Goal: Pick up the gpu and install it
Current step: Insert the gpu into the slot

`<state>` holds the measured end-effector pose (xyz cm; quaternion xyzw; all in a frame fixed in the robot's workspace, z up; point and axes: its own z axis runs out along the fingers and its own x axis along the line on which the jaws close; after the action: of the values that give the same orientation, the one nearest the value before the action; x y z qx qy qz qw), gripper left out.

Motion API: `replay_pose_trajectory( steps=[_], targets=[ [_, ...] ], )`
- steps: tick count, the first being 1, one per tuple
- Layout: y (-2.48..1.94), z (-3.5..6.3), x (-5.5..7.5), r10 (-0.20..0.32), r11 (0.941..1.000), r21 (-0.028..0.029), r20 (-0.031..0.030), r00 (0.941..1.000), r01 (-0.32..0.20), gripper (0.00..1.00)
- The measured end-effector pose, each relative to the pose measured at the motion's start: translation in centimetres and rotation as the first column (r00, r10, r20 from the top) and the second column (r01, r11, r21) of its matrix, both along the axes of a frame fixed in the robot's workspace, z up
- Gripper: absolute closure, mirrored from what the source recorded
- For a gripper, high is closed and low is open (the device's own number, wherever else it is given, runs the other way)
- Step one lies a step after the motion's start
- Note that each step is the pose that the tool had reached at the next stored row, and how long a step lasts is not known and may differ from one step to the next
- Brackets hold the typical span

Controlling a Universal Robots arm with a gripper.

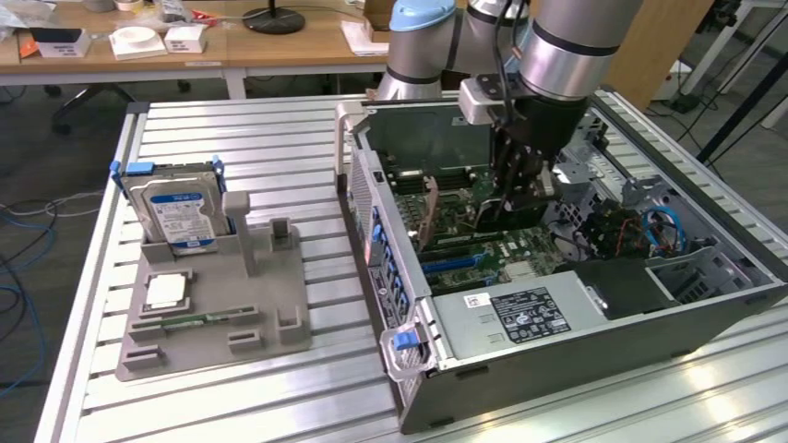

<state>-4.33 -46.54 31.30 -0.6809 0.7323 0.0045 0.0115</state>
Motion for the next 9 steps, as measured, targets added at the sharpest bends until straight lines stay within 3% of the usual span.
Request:
replay_pose_trajectory(
  steps=[9],
  targets=[
    [-0.09,-0.84,-0.60,0.009,1.0000,-0.0002,0.0000,1.0000,-0.009,0.74]
  ],
)
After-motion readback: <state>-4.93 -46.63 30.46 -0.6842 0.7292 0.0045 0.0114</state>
